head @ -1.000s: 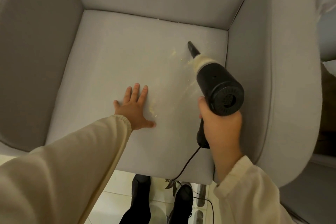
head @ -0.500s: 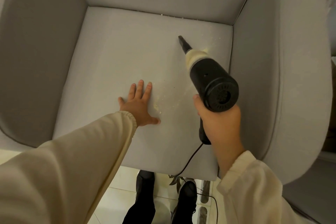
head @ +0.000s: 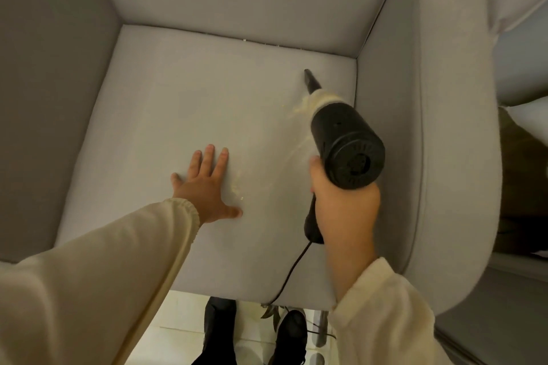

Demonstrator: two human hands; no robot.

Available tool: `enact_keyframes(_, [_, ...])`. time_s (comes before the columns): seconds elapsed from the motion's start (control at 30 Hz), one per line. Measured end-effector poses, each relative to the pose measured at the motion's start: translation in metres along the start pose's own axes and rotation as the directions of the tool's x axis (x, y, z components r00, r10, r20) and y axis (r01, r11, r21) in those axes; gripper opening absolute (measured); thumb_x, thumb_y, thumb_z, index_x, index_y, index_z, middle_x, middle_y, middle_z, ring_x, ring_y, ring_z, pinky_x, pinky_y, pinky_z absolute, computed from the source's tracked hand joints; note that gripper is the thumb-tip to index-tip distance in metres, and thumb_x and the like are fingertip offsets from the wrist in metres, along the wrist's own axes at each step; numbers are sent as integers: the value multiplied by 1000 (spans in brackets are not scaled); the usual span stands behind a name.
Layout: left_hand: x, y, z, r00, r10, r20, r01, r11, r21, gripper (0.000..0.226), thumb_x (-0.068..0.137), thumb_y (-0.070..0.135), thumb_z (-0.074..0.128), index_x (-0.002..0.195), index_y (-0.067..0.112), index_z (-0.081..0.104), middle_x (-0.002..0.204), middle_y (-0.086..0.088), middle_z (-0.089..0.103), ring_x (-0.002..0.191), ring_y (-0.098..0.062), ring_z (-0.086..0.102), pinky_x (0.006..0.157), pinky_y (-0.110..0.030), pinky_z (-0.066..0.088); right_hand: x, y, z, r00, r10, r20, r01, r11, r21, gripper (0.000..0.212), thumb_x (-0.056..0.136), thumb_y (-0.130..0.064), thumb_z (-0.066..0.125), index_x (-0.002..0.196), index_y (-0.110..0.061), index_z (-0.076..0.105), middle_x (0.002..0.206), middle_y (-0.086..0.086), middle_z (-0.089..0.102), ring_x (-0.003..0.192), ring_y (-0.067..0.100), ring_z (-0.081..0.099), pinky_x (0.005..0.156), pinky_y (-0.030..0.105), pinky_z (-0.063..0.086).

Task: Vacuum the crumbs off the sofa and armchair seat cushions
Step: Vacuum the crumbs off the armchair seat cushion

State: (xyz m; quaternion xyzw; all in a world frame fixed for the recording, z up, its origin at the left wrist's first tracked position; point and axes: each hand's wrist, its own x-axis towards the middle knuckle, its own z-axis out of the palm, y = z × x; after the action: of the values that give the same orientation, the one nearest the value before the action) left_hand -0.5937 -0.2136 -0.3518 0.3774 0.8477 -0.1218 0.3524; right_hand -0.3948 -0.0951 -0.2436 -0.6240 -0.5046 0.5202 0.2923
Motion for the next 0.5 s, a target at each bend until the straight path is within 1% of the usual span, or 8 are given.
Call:
enact_keyframes(0.07, [0,1,-1,1000,0,10,0,1000,-8,148,61,84,75,154,44,-32,165,11,-38,157,-19,-25,120,-69,15,20,-12,5,999,36,-37,-34,998,55,25,84,-26,86,102,-10,77,84,7,76,79,20,74,70,25,60])
enact_keyframes(0.17, [-1,1,-2,1000,2,18,-1,1000,-22,148,61,84,76,154,44,-32,164,12,-38,156,-19,-25,120,-70,13,39,-24,15,998,53,-35,-50,996,78,25,84,-27,85,103,-11,77,89,11,77,83,25,74,64,19,57])
enact_keyframes(0.23, [0,1,-2,1000,2,22,-1,1000,-23,148,61,83,76,154,44,-32,164,12,-39,156,-20,-26,121,-70,12,44,-28,22,999,45,-22,-43,996,73,27,83,-28,85,104,-14,77,91,11,77,82,23,74,64,17,58])
enact_keyframes(0.33, [-1,1,-3,1000,-4,28,4,1000,-10,147,62,84,75,154,43,-33,164,12,-40,156,-20,-26,121,-69,12,44,-31,25,999,48,5,-48,996,81,21,83,-26,84,100,-16,76,88,11,77,76,18,71,65,23,59])
enact_keyframes(0.43, [-2,0,-3,1000,-3,25,4,1000,-10,147,62,85,74,154,44,-33,164,11,-40,156,-19,-26,121,-69,13,34,-27,19,999,35,12,-36,997,63,18,84,-24,84,98,-16,76,83,10,76,72,16,70,60,17,56])
enact_keyframes(0.5, [-1,1,-4,1000,-1,27,1,1000,-8,147,62,85,74,154,43,-33,164,11,-40,156,-20,-26,121,-69,13,28,-25,15,999,31,-13,-30,997,72,19,85,-25,84,97,-13,76,81,9,75,72,16,70,59,14,54])
